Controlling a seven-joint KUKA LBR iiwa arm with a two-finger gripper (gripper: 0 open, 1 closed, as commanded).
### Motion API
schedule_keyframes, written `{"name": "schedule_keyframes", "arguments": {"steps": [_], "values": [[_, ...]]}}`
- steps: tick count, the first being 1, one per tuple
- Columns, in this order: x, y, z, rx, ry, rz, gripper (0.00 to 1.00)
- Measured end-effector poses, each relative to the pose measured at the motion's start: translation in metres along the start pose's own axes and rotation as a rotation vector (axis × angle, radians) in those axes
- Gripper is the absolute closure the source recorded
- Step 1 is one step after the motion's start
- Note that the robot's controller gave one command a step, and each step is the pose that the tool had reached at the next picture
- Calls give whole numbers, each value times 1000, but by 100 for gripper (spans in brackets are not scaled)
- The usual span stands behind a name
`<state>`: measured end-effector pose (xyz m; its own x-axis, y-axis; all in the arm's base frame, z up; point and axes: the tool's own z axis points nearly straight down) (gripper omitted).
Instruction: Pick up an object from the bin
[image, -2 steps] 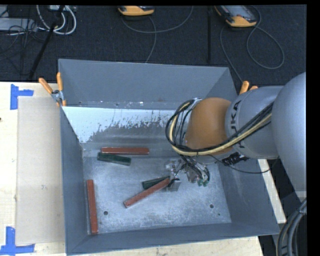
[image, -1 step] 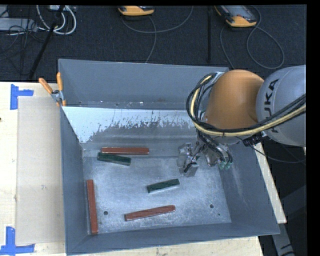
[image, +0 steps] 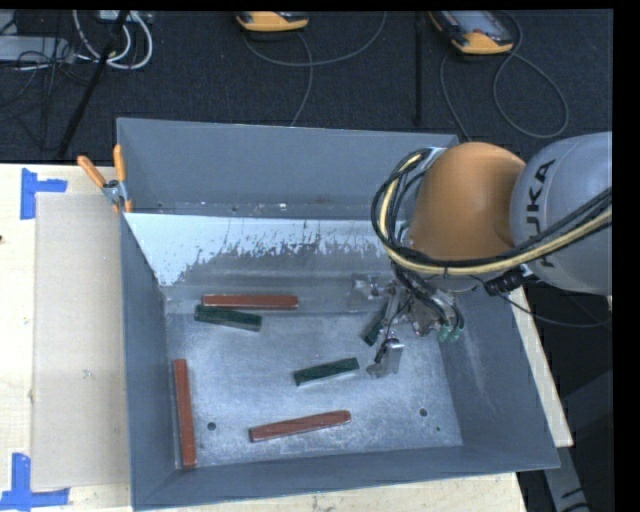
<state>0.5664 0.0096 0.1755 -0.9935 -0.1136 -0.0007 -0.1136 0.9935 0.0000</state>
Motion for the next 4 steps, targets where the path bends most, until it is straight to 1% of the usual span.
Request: {"name": "schedule_keyframes", "arguments": {"steps": [1, 2, 3, 4], "values": [[76, -16, 105, -1, 13, -10, 0], [68, 90, 103, -4, -1, -40, 0], [68, 85, 104, 0, 2, -37, 100], [62, 124, -33, -2, -8, -19, 100]]}}
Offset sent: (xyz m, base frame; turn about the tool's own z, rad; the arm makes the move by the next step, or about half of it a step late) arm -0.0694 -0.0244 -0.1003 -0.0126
